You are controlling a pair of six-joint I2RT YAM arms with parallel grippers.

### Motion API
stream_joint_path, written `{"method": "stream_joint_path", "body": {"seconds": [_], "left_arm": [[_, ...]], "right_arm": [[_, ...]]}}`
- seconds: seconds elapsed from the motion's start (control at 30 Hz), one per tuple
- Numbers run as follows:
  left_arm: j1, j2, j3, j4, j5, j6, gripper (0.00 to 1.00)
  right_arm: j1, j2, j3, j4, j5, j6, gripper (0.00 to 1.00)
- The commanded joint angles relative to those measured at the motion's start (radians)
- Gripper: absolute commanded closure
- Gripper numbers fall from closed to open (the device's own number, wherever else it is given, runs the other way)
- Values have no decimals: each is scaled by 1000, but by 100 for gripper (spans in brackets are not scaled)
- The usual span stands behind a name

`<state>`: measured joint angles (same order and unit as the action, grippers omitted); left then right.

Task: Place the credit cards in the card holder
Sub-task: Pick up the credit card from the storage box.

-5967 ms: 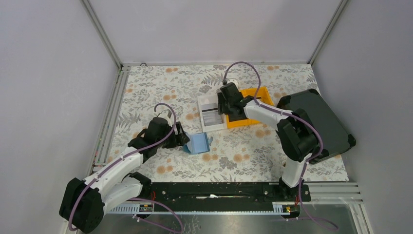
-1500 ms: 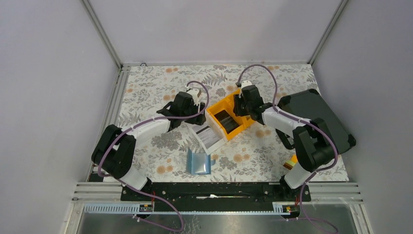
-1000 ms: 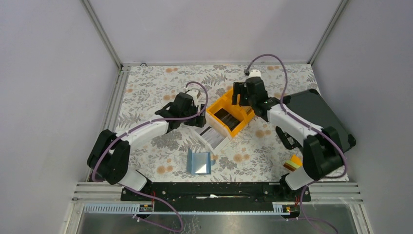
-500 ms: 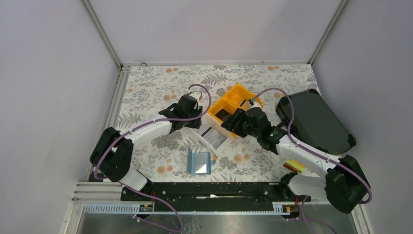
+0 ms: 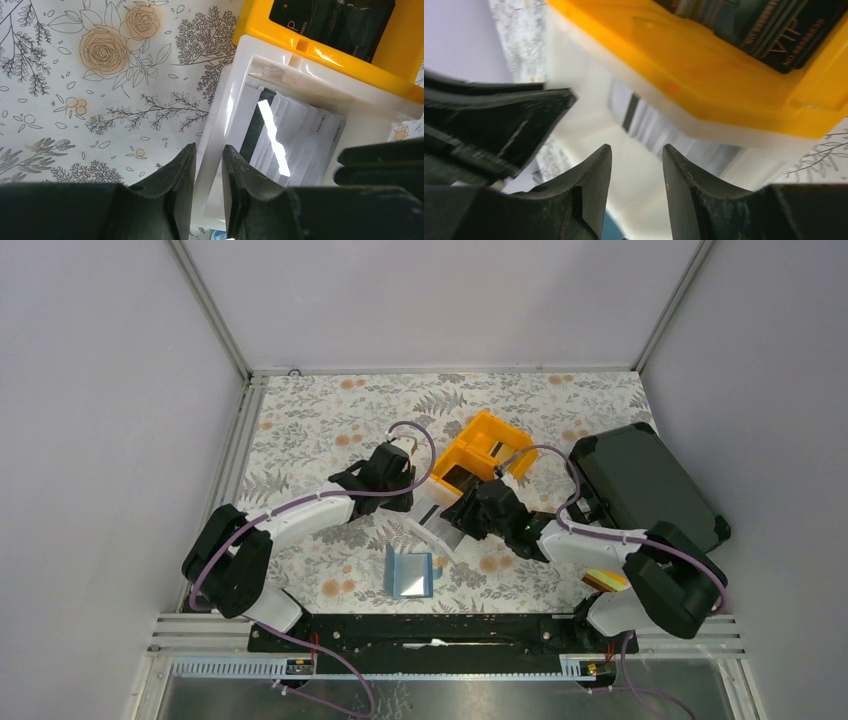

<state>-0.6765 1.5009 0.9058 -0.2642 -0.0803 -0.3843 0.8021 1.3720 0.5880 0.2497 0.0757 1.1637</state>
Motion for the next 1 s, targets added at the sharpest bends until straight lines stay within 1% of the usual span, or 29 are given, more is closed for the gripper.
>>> {"method": "stream_joint_path", "body": {"seconds": [0.0,0.07,0.3,0.37,0.43,0.6,0.8,0.97], "left_arm": [[-8,-33,-10,36,-17,-1,75],[-9,-33,-14,44,-11,19,77],[-11,-21,-17,57,4,90,95],[-11,-20,-18,59,1,97,98],[-11,-21,-20,63,-1,99,100],[-11,-19,-31,83,17,102,100],[-12,-27,-41,97,29,113,100],[-12,-34,-47,104,29,120,100]], "right_arm": [[14,80,42,50,74,33,51],[21,115,60,50,92,29,51],[44,206,108,56,132,32,51],[45,228,112,59,133,35,51],[46,250,118,59,130,39,51],[51,317,132,89,104,49,51],[51,378,149,183,49,49,51],[51,381,156,267,9,12,57]]}}
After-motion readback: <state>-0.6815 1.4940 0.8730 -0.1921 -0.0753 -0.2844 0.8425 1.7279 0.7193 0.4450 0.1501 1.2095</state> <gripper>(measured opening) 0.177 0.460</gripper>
